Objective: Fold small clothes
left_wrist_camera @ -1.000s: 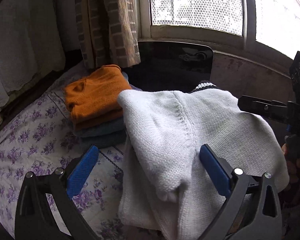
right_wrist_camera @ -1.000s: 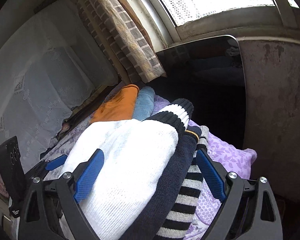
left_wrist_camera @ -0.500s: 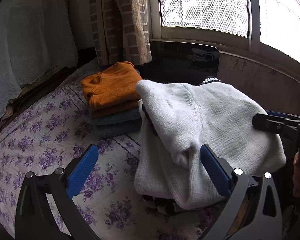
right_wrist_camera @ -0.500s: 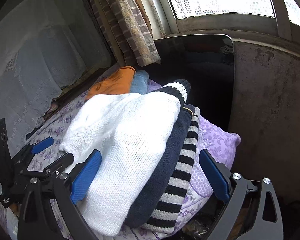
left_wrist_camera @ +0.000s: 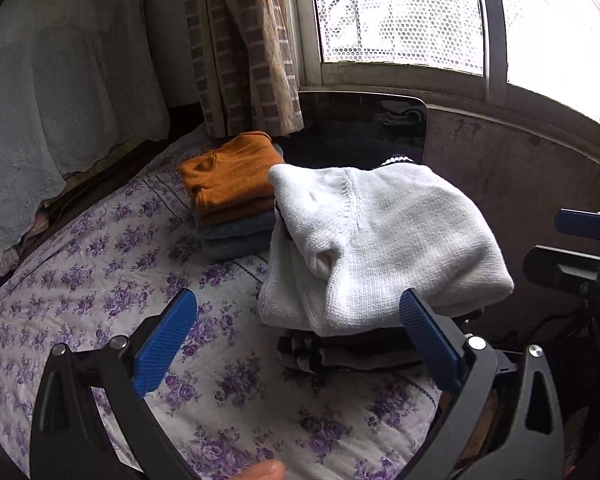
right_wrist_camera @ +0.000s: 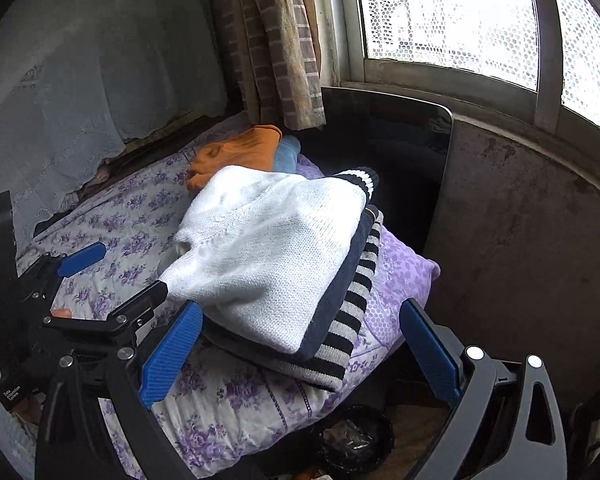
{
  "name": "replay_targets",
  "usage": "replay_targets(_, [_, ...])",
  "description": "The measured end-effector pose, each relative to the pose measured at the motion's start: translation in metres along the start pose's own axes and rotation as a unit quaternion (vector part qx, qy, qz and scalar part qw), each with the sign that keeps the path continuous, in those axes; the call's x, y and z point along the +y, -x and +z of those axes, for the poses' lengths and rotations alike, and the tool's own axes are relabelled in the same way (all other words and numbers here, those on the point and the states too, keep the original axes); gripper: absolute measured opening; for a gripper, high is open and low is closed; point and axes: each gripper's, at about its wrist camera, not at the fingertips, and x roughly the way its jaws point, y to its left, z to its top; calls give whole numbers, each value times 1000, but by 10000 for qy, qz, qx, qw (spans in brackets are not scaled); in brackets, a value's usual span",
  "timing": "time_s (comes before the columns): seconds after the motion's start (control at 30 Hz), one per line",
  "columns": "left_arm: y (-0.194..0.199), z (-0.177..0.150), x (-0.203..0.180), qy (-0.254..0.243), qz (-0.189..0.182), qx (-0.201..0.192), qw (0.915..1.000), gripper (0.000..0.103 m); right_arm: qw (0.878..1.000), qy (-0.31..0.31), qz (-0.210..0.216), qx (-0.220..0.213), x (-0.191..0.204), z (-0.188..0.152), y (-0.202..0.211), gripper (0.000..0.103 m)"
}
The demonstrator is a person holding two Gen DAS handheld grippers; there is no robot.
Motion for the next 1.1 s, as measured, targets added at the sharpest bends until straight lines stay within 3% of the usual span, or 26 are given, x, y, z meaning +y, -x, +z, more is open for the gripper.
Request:
replay_targets(0.47, [32,4,-5,-8,67,-128,9999,99,9997,205,77,-138,9,-3,27,99])
replay_targets(1.1, [34,2,-7,-35,-44,-100,9999,99,9994,141,323,-59,7,-3,24,99])
